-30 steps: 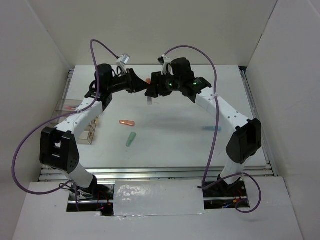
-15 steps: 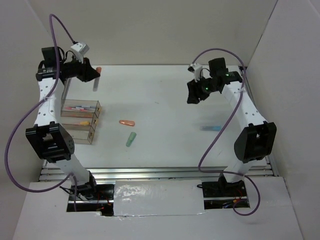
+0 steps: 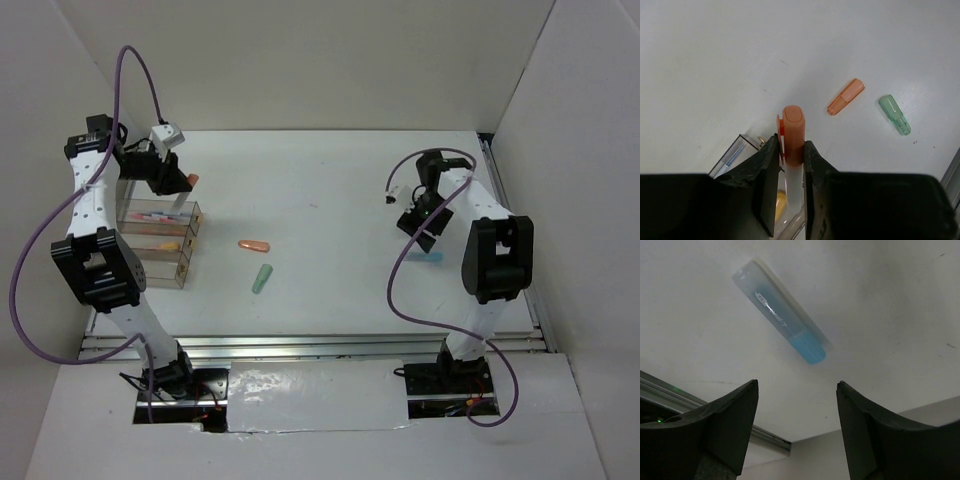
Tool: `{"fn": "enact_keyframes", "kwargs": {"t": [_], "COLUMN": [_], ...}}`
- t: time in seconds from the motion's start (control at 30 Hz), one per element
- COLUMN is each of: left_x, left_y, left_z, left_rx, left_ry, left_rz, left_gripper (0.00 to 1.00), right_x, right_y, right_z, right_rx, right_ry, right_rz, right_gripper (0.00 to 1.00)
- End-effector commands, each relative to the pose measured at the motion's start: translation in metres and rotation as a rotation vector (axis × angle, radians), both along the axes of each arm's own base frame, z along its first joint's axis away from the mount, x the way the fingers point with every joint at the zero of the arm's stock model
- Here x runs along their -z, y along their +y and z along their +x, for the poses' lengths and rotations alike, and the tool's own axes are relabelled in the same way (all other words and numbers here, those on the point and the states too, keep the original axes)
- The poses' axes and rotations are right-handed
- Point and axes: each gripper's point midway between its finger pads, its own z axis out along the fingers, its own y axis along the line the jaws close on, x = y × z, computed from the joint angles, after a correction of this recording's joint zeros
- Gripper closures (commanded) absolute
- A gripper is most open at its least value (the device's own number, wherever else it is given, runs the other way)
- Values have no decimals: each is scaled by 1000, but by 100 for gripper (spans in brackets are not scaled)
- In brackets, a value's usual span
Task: Sort the stationery into containers
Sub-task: Place the stationery in the storage box, then pick up the stationery from the center of the board.
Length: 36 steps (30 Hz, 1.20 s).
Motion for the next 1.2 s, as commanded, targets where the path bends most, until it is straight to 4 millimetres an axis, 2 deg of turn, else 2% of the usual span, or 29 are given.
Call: {"fn": "enact_keyframes", "kwargs": {"t": [0.0,0.37,0.67,0.97,1.07,1.17], "left_x": [-10,-6,-10,15,23,41], "left_y": [-7,19,47,83,94,102], "left_z": [-8,-10,-3,-11,-15,-26], "left_rx": [81,50,17,96,157,269], "left_ry": [-56,-52,-81,-120,-143,-154], "left_rz": [2,28,71,283,372,484], "left_gripper": [100,100,100,100,100,100], "right_x": [6,35,54,69,74,77], "right_y": [-22,-19,-18,-19,-20,-18], "right_z": [0,8,5,3,0,-3], "right_rx": [-95,-198,-271,-314,-328,-339], "right_ry": [12,54,88,116,128,132], "right_rz": [-154,-232,-265,-286,-283,-285], "right_gripper": [28,25,31,52,54,57]}}
